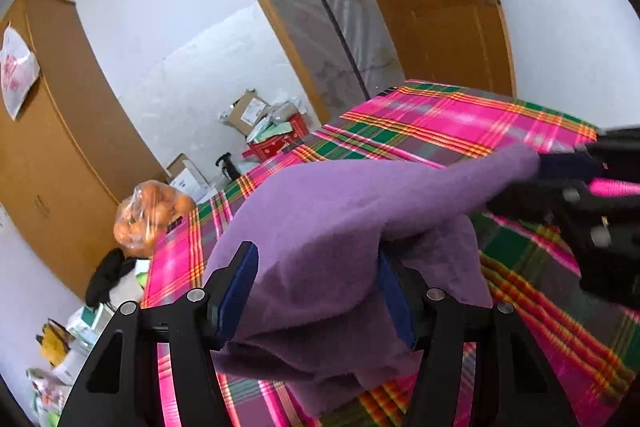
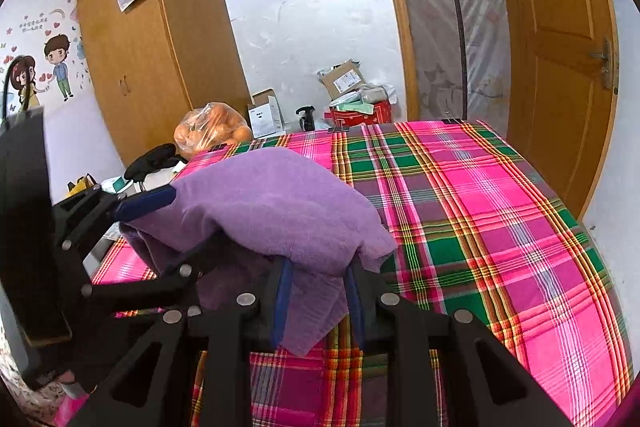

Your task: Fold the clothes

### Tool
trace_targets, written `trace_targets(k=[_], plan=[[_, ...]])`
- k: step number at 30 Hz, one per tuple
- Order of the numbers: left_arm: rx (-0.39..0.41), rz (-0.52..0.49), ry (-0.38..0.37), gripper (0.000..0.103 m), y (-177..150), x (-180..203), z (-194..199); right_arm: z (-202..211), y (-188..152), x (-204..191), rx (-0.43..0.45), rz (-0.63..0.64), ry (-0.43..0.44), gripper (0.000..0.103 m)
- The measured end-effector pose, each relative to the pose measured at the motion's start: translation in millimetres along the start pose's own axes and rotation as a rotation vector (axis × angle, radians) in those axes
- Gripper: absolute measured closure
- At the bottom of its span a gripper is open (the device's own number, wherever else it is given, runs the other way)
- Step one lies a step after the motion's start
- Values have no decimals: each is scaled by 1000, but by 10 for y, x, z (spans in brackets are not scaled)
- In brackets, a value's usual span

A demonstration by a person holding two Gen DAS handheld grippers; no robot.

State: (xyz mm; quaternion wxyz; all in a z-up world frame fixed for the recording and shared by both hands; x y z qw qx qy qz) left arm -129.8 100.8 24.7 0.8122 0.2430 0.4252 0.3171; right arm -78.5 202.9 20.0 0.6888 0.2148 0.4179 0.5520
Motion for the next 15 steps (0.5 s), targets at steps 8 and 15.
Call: trace_targets(k=[8,15], plan=[[-36,81,-71,66,-47,-86,-152,-15,15,-7,0,-5,-2,77],[-70,167,-150,94,-99,-153,-263,-95,-26,-52,-19,17,11,77]])
Point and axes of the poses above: each gripper's, at about its wrist camera, not at the fingertips, and z roughly against the way its jaws point, x to its right, y to its top, the point moved 10 cm from there along -z, roughly the way its jaws point, and after that the axes turned 11 degrees about -z, right-handed, at the moved point
